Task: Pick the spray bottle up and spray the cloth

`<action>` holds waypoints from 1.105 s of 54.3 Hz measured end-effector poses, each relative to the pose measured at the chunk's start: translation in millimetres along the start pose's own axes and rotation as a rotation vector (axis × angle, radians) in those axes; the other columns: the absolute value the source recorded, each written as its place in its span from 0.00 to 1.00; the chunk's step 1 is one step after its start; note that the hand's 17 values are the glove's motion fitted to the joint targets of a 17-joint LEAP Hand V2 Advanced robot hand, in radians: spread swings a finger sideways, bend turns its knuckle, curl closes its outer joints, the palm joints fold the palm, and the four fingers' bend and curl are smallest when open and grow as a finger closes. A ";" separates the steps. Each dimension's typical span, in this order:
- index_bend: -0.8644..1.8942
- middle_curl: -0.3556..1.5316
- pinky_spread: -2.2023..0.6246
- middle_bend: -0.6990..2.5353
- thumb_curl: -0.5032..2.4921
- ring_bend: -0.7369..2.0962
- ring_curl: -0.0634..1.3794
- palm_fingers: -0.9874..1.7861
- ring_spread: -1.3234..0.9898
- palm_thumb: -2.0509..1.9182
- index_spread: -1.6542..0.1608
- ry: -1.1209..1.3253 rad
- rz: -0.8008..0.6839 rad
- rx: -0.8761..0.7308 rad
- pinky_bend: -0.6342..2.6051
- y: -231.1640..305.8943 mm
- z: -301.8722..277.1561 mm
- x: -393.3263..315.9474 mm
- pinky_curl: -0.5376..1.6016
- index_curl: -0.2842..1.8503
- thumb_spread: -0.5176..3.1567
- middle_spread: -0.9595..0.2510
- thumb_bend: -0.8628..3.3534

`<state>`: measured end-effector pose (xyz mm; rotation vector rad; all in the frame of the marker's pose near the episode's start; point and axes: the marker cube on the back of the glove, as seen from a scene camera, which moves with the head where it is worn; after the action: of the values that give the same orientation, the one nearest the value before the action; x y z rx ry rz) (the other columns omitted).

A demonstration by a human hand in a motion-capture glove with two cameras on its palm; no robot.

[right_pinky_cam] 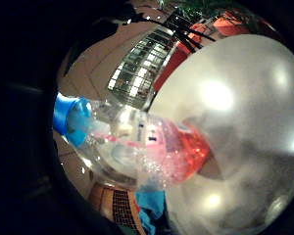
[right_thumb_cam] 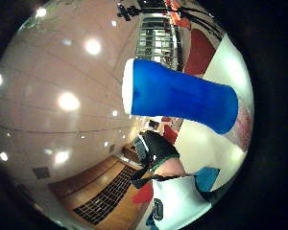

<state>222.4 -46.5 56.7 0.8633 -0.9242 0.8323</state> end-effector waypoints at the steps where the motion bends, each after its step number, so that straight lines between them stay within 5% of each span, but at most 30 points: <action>1: 0.35 0.40 0.86 0.31 0.29 0.43 0.30 0.45 0.59 0.66 0.82 0.001 0.011 -0.009 0.31 0.1 1.1 0.2 0.41 0.22 0.40 0.80 0.20; 39: 0.35 0.40 0.86 0.32 0.28 0.46 0.30 0.48 0.58 0.65 0.83 0.061 0.122 -0.120 0.30 -20.1 19.9 1.7 0.41 0.22 0.39 0.80 0.20; 60: 0.37 0.43 0.76 0.37 0.32 0.46 0.31 0.77 0.50 0.71 0.79 0.137 0.094 -0.178 0.28 -37.0 27.7 3.7 0.42 0.26 0.37 0.67 0.20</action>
<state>247.5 -85.3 60.1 0.6049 -0.9081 0.8653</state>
